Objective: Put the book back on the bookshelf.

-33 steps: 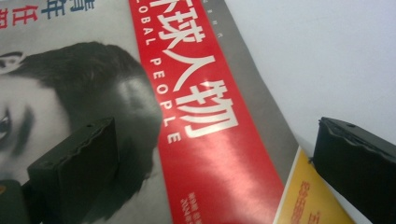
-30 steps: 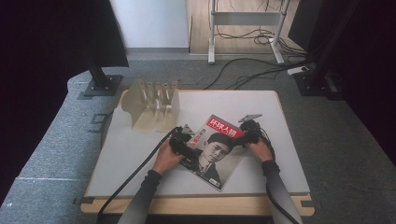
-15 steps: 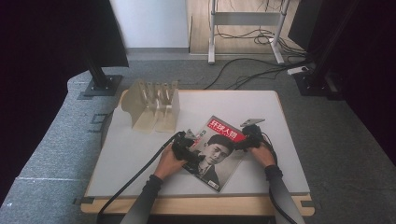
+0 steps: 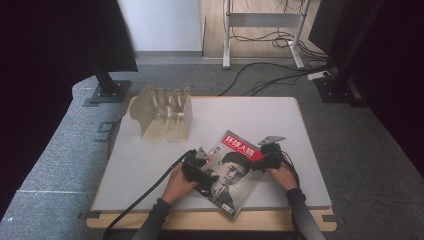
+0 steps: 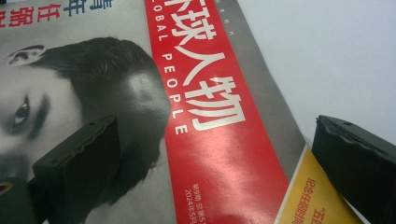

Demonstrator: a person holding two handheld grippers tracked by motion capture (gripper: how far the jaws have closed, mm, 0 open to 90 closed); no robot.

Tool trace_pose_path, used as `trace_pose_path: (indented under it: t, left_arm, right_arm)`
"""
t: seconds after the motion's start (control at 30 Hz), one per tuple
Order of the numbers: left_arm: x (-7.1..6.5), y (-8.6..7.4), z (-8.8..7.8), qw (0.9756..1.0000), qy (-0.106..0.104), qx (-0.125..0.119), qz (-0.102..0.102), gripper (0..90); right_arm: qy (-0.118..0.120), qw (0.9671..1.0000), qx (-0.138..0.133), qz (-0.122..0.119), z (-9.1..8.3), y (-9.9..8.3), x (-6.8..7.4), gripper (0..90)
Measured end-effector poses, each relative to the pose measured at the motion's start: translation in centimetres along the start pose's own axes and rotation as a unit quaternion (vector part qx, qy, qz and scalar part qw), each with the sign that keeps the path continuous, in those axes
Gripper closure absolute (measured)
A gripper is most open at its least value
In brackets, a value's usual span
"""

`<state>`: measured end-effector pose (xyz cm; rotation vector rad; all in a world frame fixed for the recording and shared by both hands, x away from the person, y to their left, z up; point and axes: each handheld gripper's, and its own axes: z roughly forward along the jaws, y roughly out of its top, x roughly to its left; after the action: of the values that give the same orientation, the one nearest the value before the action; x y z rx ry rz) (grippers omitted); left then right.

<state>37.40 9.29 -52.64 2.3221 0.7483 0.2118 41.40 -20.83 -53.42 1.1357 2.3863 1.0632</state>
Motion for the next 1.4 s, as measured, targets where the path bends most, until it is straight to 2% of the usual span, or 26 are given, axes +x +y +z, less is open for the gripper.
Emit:
trace_pose_path:
  t: [0.13,0.3,0.43,0.6,0.7,0.8,0.83,0.97,1.07,1.1,1.2,1.3,1.37,1.4]
  left_arm:
    - [-0.9,-0.7,-0.5,1.0,-0.003,-0.002,0.004,0.0]
    - [-1.0,-0.9,-0.6,1.0,-0.004,-0.003,0.003,0.0]
    - [-1.0,-0.9,-0.6,1.0,-0.003,-0.003,0.002,0.0]
    - [-1.1,-0.8,-0.6,1.0,0.0,-0.003,-0.001,0.0]
    - [-1.3,-0.8,-0.6,1.0,0.005,0.0,-0.008,0.0]
    - [-1.6,-0.9,-0.7,0.9998,0.012,0.005,-0.012,0.0]
    - [-1.8,-0.9,-0.8,0.9998,0.013,0.006,-0.014,0.0]
    - [-2.3,-1.1,-1.0,0.9998,0.014,0.01,-0.014,0.0]
    - [-1.9,-1.1,-1.4,0.9997,0.001,0.023,-0.005,0.0]
    - [-1.7,-1.2,-1.5,0.9996,0.003,0.029,-0.002,0.0]
    - [-0.7,-1.4,-2.4,0.9992,0.028,0.028,0.004,0.0]
    - [0.7,-1.8,-3.5,0.9989,0.041,0.02,-0.004,0.0]
    - [1.7,-2.0,-4.3,0.998,0.06,0.022,-0.007,0.0]
    - [2.8,-2.4,-5.0,0.9968,0.076,0.024,-0.01,0.0]
  right_arm:
    - [0.001,1.0,0.0,-0.002,-0.6,-0.7,0.9,1.5]
    - [0.0,1.0,0.003,-0.006,-1.2,-1.0,1.2,2.4]
    - [-0.031,0.9995,0.003,-0.007,-2.8,-1.7,1.0,2.8]
    - [-0.048,0.9988,-0.001,0.008,-5.4,-3.4,1.0,3.5]
    - [-0.052,0.9986,0.009,0.01,-6.5,-4.5,1.4,3.9]
    - [-0.05,0.9985,0.016,0.012,-6.8,-5.4,1.9,3.8]
    - [-0.053,0.9983,0.023,0.006,-6.6,-5.7,2.2,3.2]
    - [-0.06,0.9979,0.023,0.005,-6.3,-5.7,2.2,0.0]
    - [-0.064,0.9977,0.022,0.008,-6.1,-5.6,2.2,0.0]
    - [-0.068,0.9975,0.021,0.007,-6.1,-5.5,2.2,0.0]
    - [-0.065,0.9975,0.023,0.015,-5.9,-5.3,1.9,0.0]
    - [-0.067,0.9973,0.02,0.021,-5.6,-5.1,1.6,0.0]
    - [-0.069,0.9972,0.019,0.022,-5.3,-4.9,1.4,0.0]
    - [-0.072,0.9969,0.022,0.022,-5.0,-4.5,1.2,0.0]
